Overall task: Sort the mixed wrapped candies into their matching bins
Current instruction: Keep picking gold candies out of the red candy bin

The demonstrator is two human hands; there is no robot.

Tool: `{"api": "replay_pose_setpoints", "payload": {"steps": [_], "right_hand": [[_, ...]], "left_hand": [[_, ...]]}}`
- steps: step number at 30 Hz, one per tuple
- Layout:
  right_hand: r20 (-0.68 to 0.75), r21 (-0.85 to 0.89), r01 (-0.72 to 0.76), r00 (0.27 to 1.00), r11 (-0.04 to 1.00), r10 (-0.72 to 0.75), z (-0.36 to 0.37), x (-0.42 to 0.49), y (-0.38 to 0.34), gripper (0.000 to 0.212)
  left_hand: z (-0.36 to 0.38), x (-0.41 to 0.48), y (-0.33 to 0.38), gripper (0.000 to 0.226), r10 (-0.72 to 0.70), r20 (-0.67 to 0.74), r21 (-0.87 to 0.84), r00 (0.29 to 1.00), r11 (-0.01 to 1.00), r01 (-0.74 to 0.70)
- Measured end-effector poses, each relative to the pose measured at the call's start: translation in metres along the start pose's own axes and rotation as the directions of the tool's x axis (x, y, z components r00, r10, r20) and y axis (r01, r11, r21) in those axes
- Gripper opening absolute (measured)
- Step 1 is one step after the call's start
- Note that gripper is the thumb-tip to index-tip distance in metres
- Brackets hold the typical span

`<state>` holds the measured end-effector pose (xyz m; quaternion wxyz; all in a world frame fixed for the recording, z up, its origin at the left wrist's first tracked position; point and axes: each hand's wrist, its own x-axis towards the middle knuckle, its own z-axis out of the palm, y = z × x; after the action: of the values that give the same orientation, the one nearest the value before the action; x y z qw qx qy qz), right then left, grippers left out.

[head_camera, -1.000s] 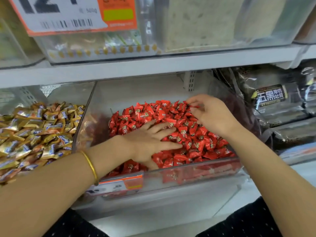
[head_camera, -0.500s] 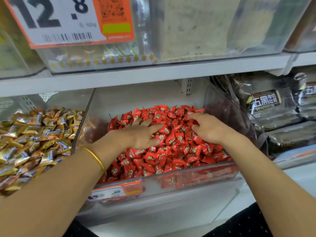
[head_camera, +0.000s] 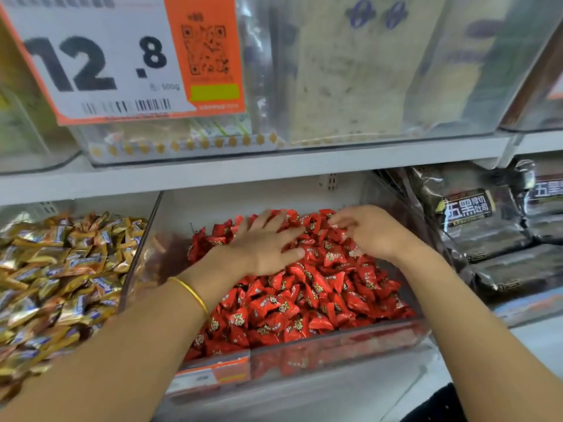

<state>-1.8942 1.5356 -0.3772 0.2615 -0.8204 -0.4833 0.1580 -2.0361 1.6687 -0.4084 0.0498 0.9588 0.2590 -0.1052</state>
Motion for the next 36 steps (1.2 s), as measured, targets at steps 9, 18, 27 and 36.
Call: {"api": "replay_pose_setpoints", "payload": {"steps": [9, 18, 27, 36], "right_hand": [[0.432, -0.403, 0.108, 0.898, 0.909, 0.084, 0.050, 0.023, -0.005, 0.056], [0.627, -0.231, 0.322, 0.771, 0.918, -0.113, 0.047, -0.017, -0.018, 0.066], [0.393, -0.452, 0.215, 0.919, 0.866, -0.023, 0.028, 0.003, 0.029, 0.065], [0.433, -0.281, 0.288, 0.889, 0.916, -0.146, 0.031, -0.014, -0.008, 0.073]], "left_hand": [[-0.009, -0.010, -0.023, 0.059, -0.117, 0.271, 0.074, 0.956, 0.992, 0.100], [0.006, 0.013, -0.001, 0.048, -0.046, 0.109, -0.056, 0.993, 0.997, 0.052], [-0.003, -0.015, -0.019, 0.051, -0.077, 0.035, -0.061, 0.996, 0.995, 0.079], [0.020, -0.029, -0.015, 0.070, -0.424, 0.192, -0.189, 0.885, 0.869, 0.457]]}}
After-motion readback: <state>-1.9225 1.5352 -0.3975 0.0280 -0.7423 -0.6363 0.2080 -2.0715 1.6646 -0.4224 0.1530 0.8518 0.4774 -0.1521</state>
